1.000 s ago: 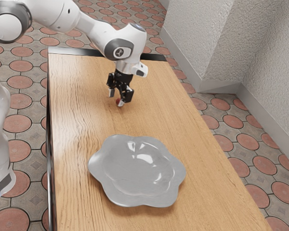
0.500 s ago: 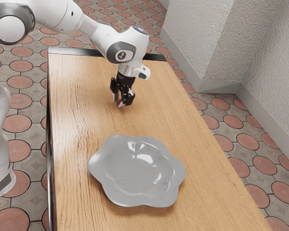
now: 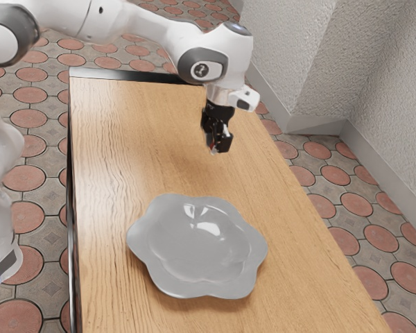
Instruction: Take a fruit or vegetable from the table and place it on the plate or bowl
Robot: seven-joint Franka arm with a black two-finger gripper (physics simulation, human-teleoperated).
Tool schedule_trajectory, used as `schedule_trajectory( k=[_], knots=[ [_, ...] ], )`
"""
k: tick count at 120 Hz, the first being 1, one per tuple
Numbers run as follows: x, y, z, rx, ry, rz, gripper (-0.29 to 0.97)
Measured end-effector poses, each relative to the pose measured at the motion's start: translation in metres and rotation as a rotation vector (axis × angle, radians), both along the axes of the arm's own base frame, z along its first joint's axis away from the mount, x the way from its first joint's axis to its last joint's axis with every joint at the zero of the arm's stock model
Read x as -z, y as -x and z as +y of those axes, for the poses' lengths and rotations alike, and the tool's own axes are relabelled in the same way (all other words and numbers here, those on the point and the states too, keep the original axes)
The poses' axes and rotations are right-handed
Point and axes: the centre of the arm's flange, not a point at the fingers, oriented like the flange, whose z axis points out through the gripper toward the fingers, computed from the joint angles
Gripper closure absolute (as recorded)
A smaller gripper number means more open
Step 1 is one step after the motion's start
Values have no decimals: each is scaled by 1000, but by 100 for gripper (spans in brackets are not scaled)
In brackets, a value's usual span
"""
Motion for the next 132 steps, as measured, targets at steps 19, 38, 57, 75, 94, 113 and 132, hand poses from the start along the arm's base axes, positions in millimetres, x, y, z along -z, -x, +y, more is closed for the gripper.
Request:
schedule_trajectory(
  k=[19,38,57,75,94,113,132],
  knots=[
    [-17,-4,-81,140,17,2,53],
    [-19,0,-125,209,17,16,53],
    [-21,9,-185,306,14,19,53],
    [-25,25,-235,386,10,15,53],
    [-30,37,-256,408,10,19,53],
    [-30,38,-255,387,14,25,26],
    [-32,37,-253,370,19,20,8]
  ],
)
